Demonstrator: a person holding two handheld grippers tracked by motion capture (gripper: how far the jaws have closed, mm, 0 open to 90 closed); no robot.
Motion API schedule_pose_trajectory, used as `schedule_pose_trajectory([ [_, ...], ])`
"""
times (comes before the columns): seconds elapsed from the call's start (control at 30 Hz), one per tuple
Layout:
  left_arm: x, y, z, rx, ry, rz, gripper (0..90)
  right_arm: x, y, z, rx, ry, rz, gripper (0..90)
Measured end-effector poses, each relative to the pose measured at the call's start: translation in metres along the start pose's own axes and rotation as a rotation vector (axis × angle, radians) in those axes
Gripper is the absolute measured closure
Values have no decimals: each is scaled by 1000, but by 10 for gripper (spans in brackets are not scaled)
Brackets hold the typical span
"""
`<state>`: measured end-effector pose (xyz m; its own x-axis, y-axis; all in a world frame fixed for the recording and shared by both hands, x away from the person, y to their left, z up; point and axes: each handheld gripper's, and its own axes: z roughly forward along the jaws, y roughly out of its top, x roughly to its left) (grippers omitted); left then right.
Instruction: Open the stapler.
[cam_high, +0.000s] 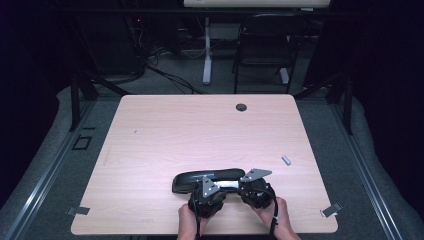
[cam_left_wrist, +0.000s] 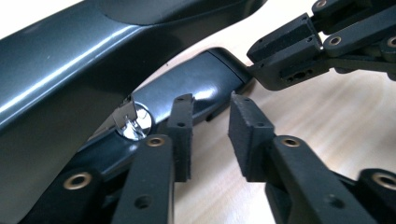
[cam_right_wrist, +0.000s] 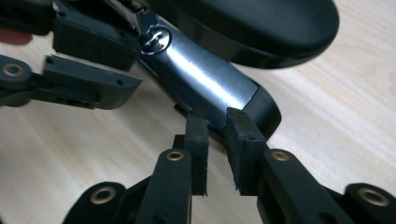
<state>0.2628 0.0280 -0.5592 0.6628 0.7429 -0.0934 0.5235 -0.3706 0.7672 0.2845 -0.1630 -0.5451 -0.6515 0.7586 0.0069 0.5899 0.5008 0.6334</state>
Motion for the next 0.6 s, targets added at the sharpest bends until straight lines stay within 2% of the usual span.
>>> schedule_pose_trajectory([
  [0.1, -4, -1, 6, -26, 30, -4, 752, 1, 0, 2, -28, -8, -6, 834],
  [0.23, -7, -2, 13, -41, 70, 18, 814, 7, -2, 11, -39, -64, -57, 898],
  [0.3, -8, -3, 15, -69, 100, 15, 834, 7, -4, 12, -38, -82, -80, 900],
  [0.4, -9, -3, 20, -91, 125, 7, 843, 4, -7, 14, -46, -89, -70, 900],
  [0.47, -9, -4, 21, -97, 128, -4, 858, 3, -7, 14, -49, -99, -83, 900],
  [0.6, -11, -6, 26, -121, 139, -26, 871, 1, -9, 15, -67, -98, -72, 900],
])
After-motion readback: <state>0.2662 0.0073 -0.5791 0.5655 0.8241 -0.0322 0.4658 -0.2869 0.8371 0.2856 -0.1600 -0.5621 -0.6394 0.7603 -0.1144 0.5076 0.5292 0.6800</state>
